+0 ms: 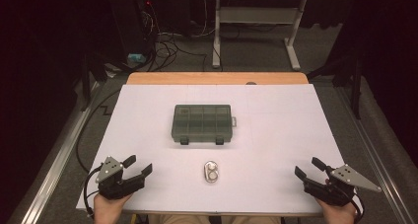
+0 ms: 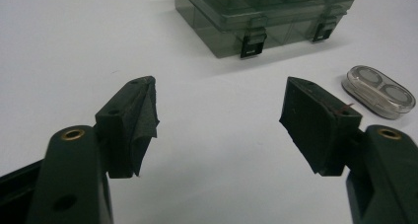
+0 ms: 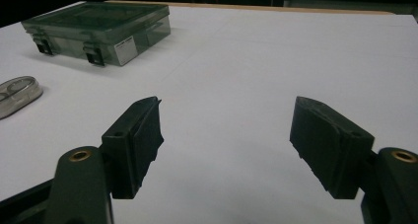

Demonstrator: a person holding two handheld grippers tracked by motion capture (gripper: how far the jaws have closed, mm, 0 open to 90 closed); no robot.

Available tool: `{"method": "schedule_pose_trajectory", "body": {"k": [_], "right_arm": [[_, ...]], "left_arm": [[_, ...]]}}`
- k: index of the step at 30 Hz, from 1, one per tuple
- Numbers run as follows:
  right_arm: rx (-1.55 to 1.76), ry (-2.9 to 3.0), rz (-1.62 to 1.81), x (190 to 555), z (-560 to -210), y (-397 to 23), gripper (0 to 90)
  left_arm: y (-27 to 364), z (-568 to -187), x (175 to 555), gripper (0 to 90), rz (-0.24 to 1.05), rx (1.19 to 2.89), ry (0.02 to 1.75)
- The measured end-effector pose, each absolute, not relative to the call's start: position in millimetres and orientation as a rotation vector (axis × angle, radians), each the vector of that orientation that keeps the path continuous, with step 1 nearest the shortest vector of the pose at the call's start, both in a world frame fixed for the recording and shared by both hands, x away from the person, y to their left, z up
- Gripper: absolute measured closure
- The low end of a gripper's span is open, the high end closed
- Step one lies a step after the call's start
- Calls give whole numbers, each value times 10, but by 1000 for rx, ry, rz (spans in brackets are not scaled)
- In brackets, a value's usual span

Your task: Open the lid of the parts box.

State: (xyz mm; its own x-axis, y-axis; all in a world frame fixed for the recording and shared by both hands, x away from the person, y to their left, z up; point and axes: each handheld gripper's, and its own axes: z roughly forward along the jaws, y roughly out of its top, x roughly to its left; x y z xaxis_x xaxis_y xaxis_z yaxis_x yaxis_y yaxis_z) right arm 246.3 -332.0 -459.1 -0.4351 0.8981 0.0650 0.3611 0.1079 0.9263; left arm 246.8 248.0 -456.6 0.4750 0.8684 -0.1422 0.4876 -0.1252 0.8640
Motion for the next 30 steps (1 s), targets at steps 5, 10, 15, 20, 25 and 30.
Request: {"method": "schedule_pose_trajectory", "body": {"k": [5, 10, 15, 20, 25, 30], "right_arm": [[1223, 1864, 1314, 2467, -4592, -3319, 278], [1216, 1869, 1314, 2465, -4593, -3312, 278], [1243, 1854, 1329, 2467, -4591, -3333, 284], [1243, 1844, 1328, 2464, -4587, -3344, 282], [1230, 1842, 1327, 2466, -4582, -3336, 285], [1225, 1848, 1330, 2474, -4578, -3322, 287]], "left_arm": [[2480, -4568, 2465, 304, 505, 1775, 1154], [2481, -4561, 2453, 303, 508, 1779, 1149], [2500, -4550, 2446, 321, 511, 1771, 1148], [2532, -4538, 2461, 335, 470, 1773, 1137], [2535, -4529, 2458, 330, 491, 1772, 1122], [2539, -4526, 2465, 329, 489, 1767, 1124]]}}
